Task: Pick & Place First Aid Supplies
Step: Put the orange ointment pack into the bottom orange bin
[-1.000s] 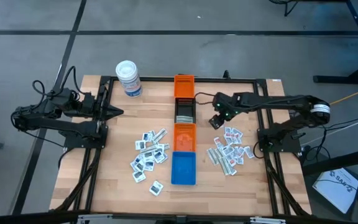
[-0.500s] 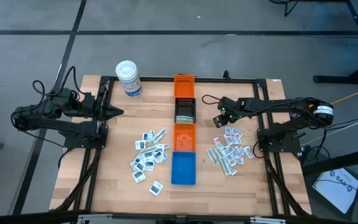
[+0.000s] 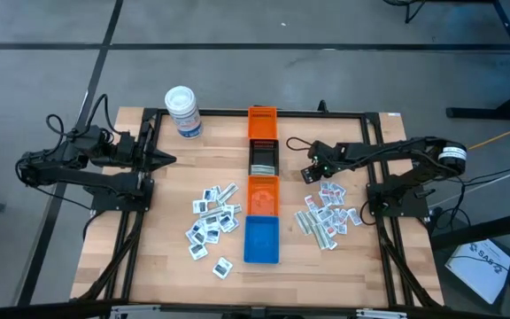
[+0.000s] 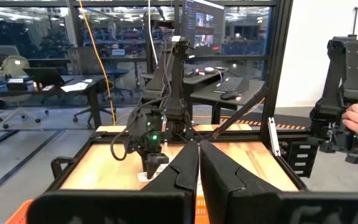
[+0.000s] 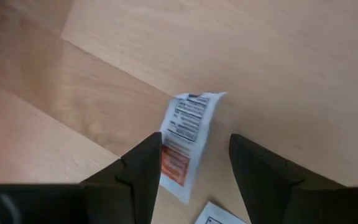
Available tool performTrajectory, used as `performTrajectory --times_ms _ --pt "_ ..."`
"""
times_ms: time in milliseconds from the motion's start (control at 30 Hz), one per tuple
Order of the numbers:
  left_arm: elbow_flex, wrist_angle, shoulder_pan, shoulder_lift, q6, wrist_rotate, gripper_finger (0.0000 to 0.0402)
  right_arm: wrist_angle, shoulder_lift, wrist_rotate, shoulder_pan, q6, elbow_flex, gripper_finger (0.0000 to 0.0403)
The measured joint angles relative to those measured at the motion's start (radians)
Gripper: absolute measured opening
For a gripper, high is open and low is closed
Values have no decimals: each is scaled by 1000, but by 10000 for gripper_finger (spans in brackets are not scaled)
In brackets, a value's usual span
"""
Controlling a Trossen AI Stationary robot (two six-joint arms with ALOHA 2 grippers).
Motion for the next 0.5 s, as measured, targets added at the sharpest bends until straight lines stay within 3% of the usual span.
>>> performTrajectory --times_ms 200,500 --pt "0 0 0 0 0 0 9 13 12 -3 0 -24 0 174" --pt "0 0 0 0 0 0 13 14 13 8 -1 -49 0 77"
